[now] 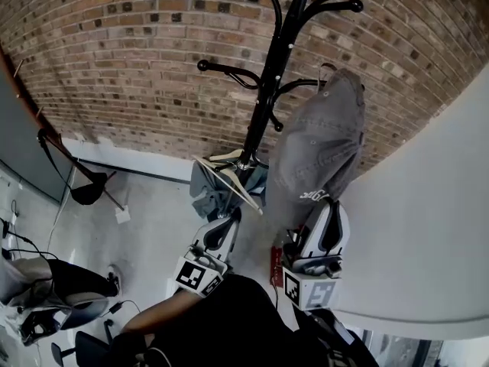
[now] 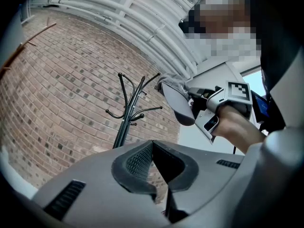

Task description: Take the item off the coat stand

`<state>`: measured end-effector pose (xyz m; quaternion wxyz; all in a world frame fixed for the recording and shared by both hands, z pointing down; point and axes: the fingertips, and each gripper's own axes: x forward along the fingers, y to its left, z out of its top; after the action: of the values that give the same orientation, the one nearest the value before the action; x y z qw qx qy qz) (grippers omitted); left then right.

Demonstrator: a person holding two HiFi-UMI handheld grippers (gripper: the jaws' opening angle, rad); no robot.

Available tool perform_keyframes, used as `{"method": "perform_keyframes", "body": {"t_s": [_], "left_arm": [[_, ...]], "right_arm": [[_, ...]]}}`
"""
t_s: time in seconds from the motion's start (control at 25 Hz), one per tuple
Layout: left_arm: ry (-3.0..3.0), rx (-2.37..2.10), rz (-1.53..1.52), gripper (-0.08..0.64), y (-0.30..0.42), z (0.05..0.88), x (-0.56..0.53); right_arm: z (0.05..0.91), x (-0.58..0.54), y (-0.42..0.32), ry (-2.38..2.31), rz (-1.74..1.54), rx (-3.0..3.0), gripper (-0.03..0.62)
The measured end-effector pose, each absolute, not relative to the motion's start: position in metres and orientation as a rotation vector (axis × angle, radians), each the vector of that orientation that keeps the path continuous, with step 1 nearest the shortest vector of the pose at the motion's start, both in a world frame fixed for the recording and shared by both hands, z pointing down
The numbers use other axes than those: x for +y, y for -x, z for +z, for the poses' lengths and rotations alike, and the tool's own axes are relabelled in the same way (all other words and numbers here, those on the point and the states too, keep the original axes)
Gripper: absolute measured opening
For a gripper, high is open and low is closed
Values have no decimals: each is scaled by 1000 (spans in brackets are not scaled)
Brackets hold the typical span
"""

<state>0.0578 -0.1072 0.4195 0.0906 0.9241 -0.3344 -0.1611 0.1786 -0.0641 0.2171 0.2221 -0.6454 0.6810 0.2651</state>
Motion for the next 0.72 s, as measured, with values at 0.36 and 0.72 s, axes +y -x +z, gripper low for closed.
{"method": "perform_keyframes", "body": {"t_s": [0.36,0.72], "left_arm": [[-2768,-989,-464,17,-62,416,-108],[-2759,-964,-479,17,-72,418,-112]], "right_arm": [[274,-65,-191,1891,591,1914,34],[330,-58,-191,1972,411,1998,34]]}}
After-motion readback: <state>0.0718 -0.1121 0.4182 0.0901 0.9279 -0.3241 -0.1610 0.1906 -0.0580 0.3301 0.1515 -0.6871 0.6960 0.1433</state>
